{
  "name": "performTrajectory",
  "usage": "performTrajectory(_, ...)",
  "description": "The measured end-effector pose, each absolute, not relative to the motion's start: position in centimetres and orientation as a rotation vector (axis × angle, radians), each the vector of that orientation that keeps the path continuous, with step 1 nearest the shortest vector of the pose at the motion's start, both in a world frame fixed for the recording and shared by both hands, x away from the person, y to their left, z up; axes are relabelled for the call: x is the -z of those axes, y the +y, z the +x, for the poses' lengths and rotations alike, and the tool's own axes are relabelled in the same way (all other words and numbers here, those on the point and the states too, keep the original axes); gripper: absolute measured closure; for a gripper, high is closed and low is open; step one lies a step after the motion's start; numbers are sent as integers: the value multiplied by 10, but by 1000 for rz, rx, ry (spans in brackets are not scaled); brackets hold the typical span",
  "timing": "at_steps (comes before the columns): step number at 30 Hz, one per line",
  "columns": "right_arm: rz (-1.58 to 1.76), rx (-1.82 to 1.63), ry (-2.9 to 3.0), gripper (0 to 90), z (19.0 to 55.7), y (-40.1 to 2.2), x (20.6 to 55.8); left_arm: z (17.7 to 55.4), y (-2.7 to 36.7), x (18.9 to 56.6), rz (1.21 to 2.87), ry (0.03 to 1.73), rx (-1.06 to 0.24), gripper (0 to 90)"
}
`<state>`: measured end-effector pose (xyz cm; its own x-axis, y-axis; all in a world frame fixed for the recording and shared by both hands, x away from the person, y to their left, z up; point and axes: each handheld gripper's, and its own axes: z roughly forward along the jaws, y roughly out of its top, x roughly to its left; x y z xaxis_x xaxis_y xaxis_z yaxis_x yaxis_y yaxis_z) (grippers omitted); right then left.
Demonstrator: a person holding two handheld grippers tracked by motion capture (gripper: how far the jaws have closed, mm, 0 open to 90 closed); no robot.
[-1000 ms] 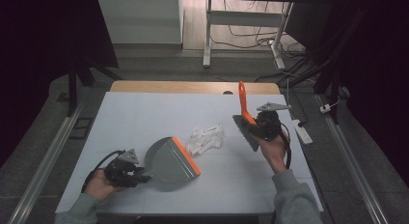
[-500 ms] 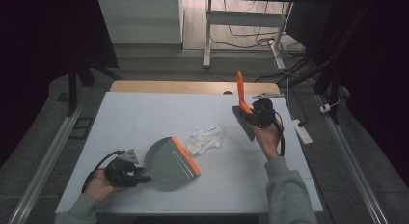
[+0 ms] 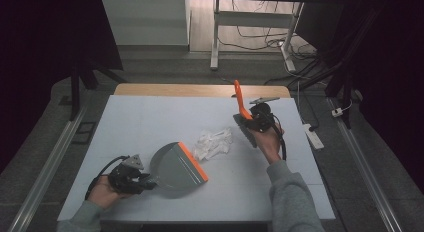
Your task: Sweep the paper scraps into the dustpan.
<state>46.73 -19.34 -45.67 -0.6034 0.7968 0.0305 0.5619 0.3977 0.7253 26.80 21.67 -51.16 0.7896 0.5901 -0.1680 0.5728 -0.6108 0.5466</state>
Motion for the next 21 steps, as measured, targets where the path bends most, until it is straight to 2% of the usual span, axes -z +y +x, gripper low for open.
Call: performTrajectory(21, 1143, -921, 2446, 703, 480, -160, 478, 268, 217, 512, 2379, 862, -37, 620)
